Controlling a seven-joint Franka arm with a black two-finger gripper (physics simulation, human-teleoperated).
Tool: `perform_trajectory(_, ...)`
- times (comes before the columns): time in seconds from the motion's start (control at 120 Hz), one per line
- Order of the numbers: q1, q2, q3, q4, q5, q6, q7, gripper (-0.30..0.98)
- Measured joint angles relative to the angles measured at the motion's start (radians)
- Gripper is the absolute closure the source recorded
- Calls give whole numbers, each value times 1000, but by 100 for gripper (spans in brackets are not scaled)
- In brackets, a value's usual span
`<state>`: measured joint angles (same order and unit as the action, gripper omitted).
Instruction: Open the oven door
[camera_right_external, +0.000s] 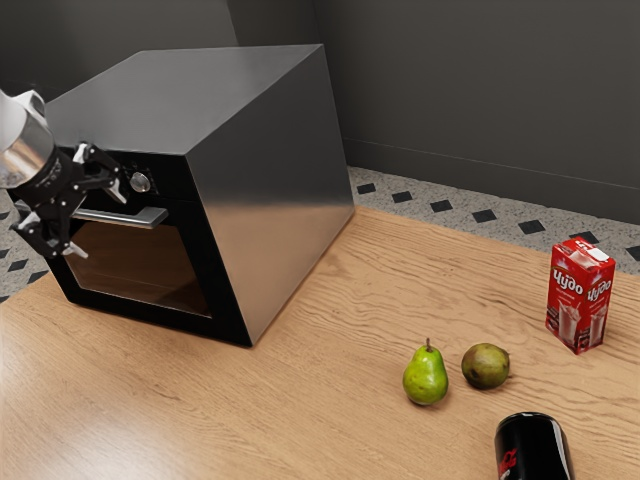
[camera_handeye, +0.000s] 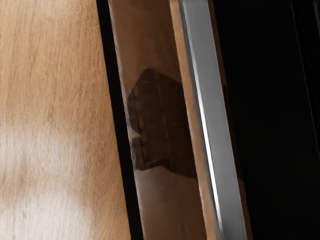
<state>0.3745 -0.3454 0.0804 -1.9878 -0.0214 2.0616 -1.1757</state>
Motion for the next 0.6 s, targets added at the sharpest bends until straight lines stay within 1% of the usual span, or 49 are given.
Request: perform_trajectory(0.6, 2, 19, 14, -47, -19, 27, 53, 0)
